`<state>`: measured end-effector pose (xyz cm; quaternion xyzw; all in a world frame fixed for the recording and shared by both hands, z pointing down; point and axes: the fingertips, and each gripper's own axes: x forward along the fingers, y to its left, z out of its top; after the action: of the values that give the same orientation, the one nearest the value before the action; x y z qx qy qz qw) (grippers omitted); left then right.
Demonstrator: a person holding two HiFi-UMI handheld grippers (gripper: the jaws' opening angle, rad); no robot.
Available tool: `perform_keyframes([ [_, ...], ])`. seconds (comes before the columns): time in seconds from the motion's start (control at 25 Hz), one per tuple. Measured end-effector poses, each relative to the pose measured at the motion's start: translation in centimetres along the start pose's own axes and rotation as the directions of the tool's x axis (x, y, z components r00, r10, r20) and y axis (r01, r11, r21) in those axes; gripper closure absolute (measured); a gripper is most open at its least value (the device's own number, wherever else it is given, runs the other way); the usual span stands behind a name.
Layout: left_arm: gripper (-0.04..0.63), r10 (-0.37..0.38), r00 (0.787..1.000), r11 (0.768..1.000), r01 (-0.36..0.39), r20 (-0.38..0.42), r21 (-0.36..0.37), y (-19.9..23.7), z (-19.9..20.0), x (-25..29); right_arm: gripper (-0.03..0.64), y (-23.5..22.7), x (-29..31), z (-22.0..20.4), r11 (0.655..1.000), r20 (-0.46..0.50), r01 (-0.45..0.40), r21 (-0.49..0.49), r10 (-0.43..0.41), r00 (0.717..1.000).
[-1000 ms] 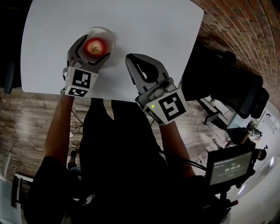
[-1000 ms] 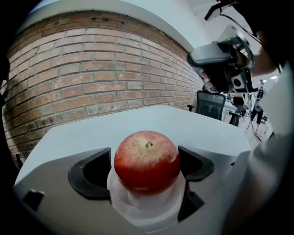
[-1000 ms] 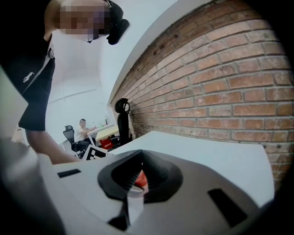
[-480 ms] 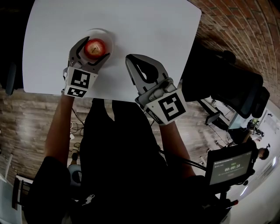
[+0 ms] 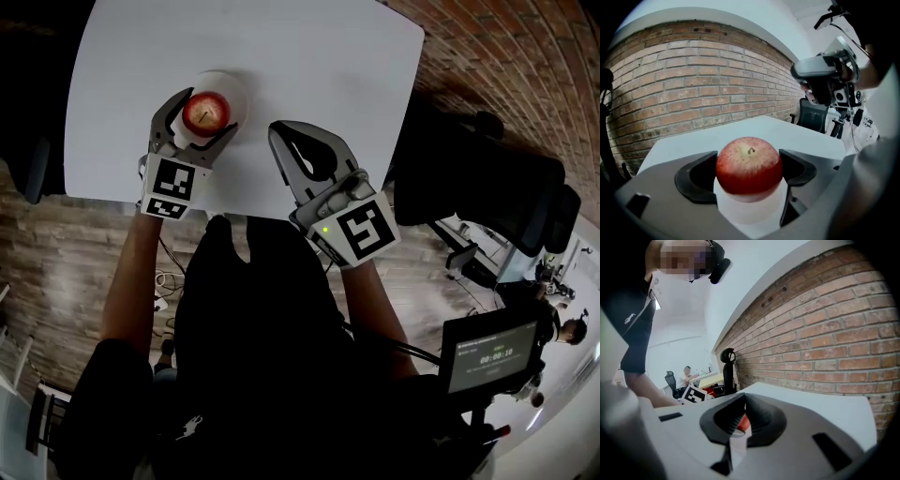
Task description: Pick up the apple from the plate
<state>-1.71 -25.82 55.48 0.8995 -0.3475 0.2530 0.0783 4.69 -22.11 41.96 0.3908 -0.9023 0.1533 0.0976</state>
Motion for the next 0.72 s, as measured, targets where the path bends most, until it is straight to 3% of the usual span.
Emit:
perform_keyframes([
  [0.16, 0.183, 0.010, 1.000, 1.000, -0.010, 0.018, 0.006, 0.3, 1.1, -0.6, 0.614, -0.2, 0.0, 0.8, 1.000, 0.039, 0.001, -0.005, -0.001, 0.999],
  [0.48, 0.183, 0.059, 0.997, 0.998, -0.060, 0.040, 0.011, -0.5, 3.9, -7.2, 0.614, 4.2, -2.8, 4.7, 1.000, 0.117, -0.007, -0.027, 0.010, 0.993],
  [0.72, 0.183, 0.068, 0.996, 0.998, -0.069, 0.054, 0.013, -1.1, 5.1, -8.4, 0.614, 4.5, -3.8, 5.2, 0.999, 0.119, 0.013, -0.031, -0.009, 0.993],
])
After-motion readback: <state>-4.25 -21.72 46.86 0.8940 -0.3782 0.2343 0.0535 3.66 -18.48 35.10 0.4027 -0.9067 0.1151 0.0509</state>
